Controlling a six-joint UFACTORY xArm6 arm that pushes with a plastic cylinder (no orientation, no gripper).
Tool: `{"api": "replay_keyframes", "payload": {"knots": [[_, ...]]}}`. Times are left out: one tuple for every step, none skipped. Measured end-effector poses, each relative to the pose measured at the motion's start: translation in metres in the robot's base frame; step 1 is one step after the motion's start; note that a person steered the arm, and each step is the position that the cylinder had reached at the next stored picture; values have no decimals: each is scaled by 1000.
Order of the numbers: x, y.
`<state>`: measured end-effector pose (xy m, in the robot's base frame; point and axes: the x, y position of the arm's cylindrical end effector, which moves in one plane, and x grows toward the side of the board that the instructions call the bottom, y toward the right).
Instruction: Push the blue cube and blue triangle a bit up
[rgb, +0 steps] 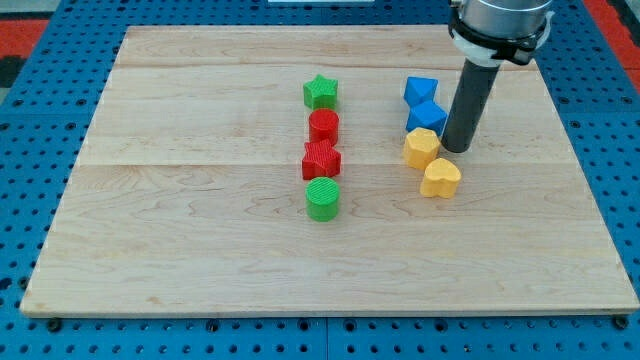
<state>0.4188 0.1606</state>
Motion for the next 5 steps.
{"api": "replay_keyframes", "payload": {"knots": [[0,4],[0,4],[-1,4],[-1,4],[-1,4]]}}
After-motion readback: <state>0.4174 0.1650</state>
